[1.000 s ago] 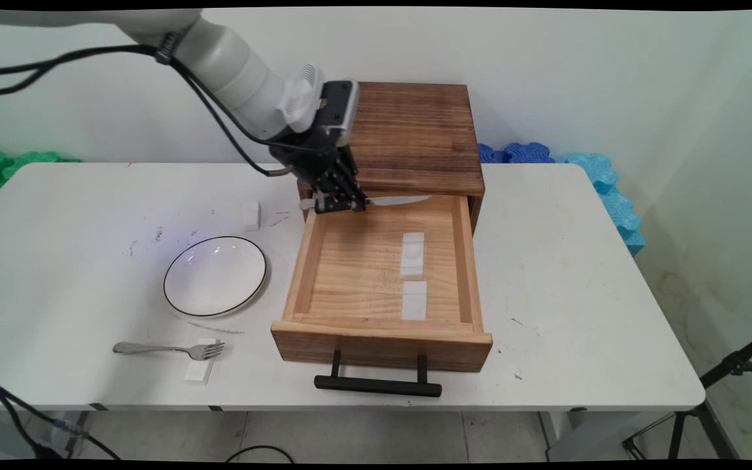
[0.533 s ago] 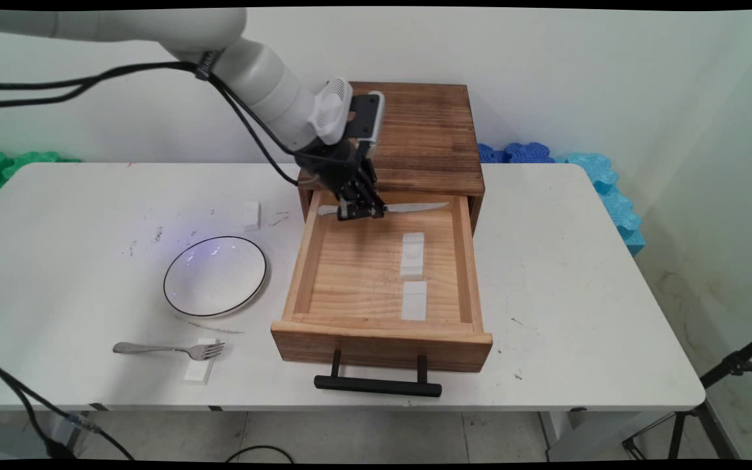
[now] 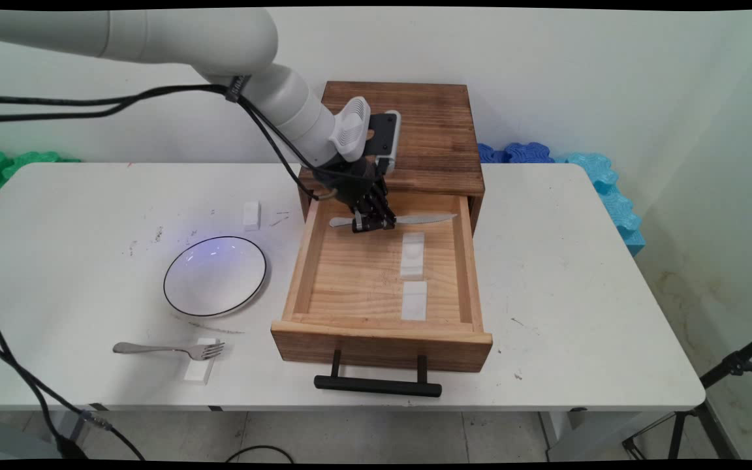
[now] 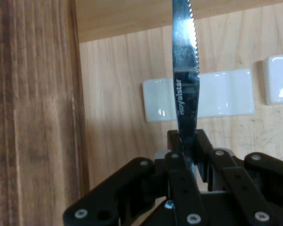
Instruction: Place the picked object into the drawer
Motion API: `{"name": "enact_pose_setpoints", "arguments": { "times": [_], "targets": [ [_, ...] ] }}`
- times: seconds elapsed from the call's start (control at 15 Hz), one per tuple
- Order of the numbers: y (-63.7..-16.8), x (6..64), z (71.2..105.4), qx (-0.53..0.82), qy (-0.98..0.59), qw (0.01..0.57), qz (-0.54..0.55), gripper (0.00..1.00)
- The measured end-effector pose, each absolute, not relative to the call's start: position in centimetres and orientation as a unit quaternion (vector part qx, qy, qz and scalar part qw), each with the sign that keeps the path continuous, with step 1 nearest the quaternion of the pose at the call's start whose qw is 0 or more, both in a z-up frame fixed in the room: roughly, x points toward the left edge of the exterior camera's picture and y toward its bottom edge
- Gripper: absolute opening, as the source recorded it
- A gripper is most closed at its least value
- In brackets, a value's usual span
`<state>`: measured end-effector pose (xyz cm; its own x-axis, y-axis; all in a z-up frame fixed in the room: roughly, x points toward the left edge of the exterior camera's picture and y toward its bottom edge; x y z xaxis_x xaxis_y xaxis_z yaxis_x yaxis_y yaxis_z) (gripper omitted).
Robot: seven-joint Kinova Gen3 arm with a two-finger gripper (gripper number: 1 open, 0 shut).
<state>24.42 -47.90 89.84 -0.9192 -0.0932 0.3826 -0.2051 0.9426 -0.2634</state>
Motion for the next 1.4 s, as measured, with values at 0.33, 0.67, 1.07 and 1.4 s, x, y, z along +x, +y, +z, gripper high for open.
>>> {"name": "enact_pose_setpoints", "arguments": {
  "times": [0.33,0.67,1.07,1.4],
  "targets": [
    [-48.3,24.0,88.6,0.082,-0.968,0.184,0.148,0.00],
    [-48.8,23.8,87.4,0.086,-0.968,0.184,0.145,0.00],
    [-49.2,23.5,86.0,0.089,-0.969,0.183,0.138,0.00],
    [-49.4,23.3,85.0,0.089,-0.970,0.185,0.133,0.00]
  ]
}}
